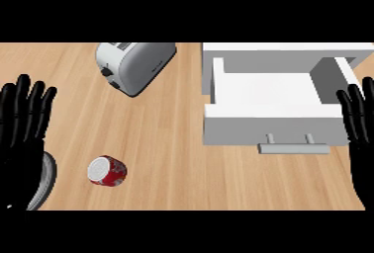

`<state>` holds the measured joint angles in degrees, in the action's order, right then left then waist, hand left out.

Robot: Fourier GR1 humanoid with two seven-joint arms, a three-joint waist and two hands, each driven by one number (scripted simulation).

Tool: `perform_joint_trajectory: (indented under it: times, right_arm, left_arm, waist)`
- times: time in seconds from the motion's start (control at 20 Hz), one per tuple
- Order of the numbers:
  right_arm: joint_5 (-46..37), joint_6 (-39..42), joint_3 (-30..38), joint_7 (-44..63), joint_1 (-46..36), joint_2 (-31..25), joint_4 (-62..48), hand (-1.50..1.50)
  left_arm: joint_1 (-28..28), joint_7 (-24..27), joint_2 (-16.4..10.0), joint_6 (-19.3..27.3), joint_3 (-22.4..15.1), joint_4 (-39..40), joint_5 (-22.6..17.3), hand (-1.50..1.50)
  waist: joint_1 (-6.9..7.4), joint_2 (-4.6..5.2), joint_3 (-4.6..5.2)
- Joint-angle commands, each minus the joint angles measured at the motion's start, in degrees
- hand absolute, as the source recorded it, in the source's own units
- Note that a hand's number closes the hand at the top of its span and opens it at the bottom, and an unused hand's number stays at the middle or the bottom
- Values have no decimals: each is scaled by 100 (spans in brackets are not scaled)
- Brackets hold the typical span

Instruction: Pick up the can, place it into the drawer and close the drawer

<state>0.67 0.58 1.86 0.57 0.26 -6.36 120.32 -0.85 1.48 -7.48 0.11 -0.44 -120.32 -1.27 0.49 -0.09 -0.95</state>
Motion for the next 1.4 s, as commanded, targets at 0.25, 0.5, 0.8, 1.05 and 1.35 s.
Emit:
perform_joint_trajectory:
  times: [0.25, 0.5, 0.8, 1.05, 1.35]
  right_arm:
    - [78, -46, 57, -168, 198, 132, 68, -150]
    - [-86, -507, 131, 885, 564, 322, -221, -150]
    - [90, -413, 348, 1253, 292, 93, -60, -150]
    - [-15, -453, 219, 985, 407, 298, -203, -150]
    - [441, -90, 719, 912, 541, 25, -181, -150]
  left_arm:
    - [1328, -361, 730, 2288, 87, -808, 1892, -150]
    - [2355, -1761, 743, 3798, -319, -880, 1580, -150]
    - [2854, -2738, 747, 5024, -1853, -1560, 3300, -150]
    - [2669, -3190, 747, 5655, -2639, -1191, 4219, -150]
    - [2150, -3532, 748, 5893, -2574, -559, 4215, -150]
  waist:
    - [159, -41, 79]
    - [160, -23, 86]
    - [-28, 6, 86]
    - [-49, 12, 88]
    - [-58, 9, 92]
